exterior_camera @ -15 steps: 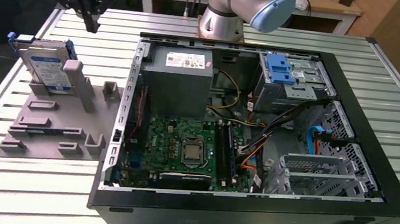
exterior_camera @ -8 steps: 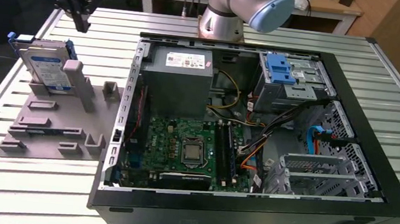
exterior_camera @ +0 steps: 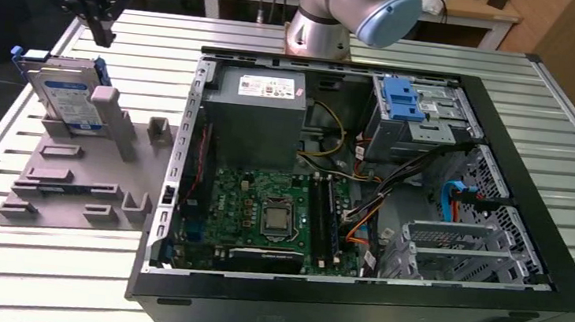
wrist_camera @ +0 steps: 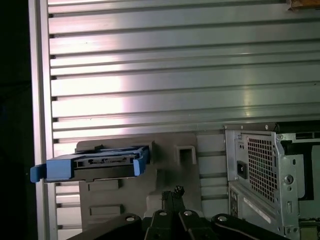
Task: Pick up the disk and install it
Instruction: 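Reach for the disk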
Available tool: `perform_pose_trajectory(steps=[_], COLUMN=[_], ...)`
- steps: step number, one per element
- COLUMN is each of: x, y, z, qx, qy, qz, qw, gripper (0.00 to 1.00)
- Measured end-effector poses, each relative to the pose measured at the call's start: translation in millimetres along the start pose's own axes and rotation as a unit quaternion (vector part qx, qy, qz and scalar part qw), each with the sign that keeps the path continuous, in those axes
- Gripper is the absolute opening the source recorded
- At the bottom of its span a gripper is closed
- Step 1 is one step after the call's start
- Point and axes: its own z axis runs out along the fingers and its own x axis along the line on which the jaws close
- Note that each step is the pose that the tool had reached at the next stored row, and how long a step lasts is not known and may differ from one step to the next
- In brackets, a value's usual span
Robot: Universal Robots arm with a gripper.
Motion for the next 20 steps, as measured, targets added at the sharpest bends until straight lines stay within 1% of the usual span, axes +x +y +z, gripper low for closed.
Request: perform_pose_trajectory(steps=[3, 7, 11, 16, 20], x=[5.2, 5.3, 8.9, 19.1, 29.6], y=[-0.3, -0.3, -0.5, -1.0, -0.8], z=[0.3, 0.3, 0.5, 1.6, 2.6], qx=[0.0, 0.0, 0.0, 0.0001, 0.0001], qy=[0.0, 0.0001, 0.0001, 0.0, 0.0], qz=[0.0, 0.0, 0.0, 0.0, 0.0], qw=[1.0, 1.0, 1.0, 1.0, 1.0], gripper=[0.11, 0.11, 0.11, 0.11, 0.11])
